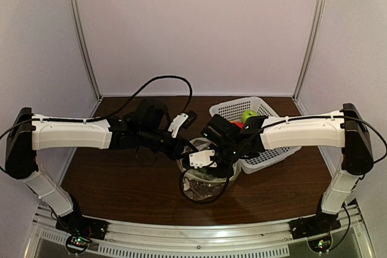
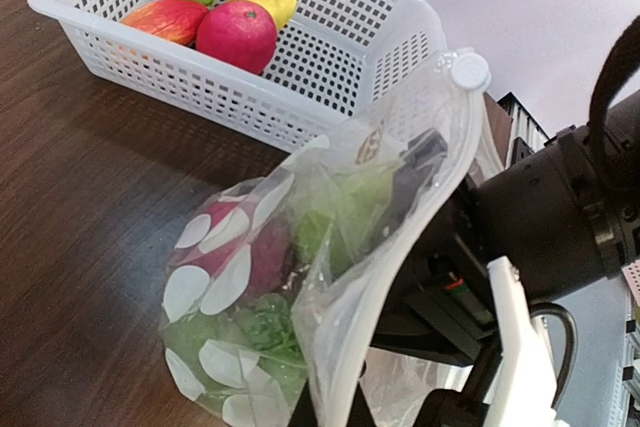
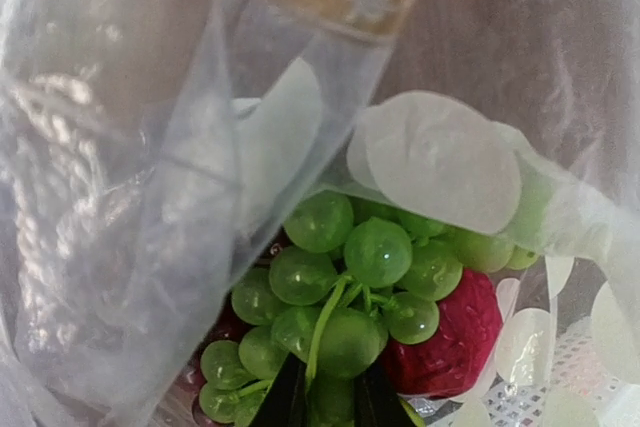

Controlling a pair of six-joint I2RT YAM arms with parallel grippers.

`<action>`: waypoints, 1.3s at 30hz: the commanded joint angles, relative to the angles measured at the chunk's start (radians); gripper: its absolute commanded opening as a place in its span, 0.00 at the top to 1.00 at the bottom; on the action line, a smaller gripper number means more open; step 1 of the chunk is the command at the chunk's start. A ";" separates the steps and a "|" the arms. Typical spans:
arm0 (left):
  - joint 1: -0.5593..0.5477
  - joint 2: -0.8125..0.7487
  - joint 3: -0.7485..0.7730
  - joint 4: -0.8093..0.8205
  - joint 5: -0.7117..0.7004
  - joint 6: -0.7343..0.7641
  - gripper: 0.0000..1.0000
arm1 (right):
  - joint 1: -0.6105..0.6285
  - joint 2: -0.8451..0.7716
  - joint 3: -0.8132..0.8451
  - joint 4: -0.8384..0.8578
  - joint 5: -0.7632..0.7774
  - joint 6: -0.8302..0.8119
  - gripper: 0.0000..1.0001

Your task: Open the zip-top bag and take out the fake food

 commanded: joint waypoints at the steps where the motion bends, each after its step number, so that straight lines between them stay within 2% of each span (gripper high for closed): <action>1: 0.001 -0.001 -0.005 0.014 0.009 0.003 1.00 | -0.002 -0.074 0.051 -0.039 0.037 0.018 0.88; 5: 0.005 -0.001 0.011 0.003 0.012 0.009 1.00 | -0.003 -0.117 0.095 -0.086 0.040 0.019 0.97; 16: 0.009 -0.030 0.038 -0.055 -0.002 0.031 1.00 | -0.003 -0.177 0.210 -0.234 0.087 -0.003 1.00; 21: 0.009 -0.026 0.042 -0.052 0.000 0.030 1.00 | -0.004 -0.227 0.291 -0.285 -0.019 0.004 1.00; 30: 0.010 -0.027 0.042 -0.051 -0.003 0.028 1.00 | -0.005 -0.223 0.438 -0.396 -0.257 0.013 1.00; 39: 0.011 -0.031 0.030 -0.045 -0.010 0.028 1.00 | -0.048 -0.257 0.534 -0.465 -0.319 0.025 1.00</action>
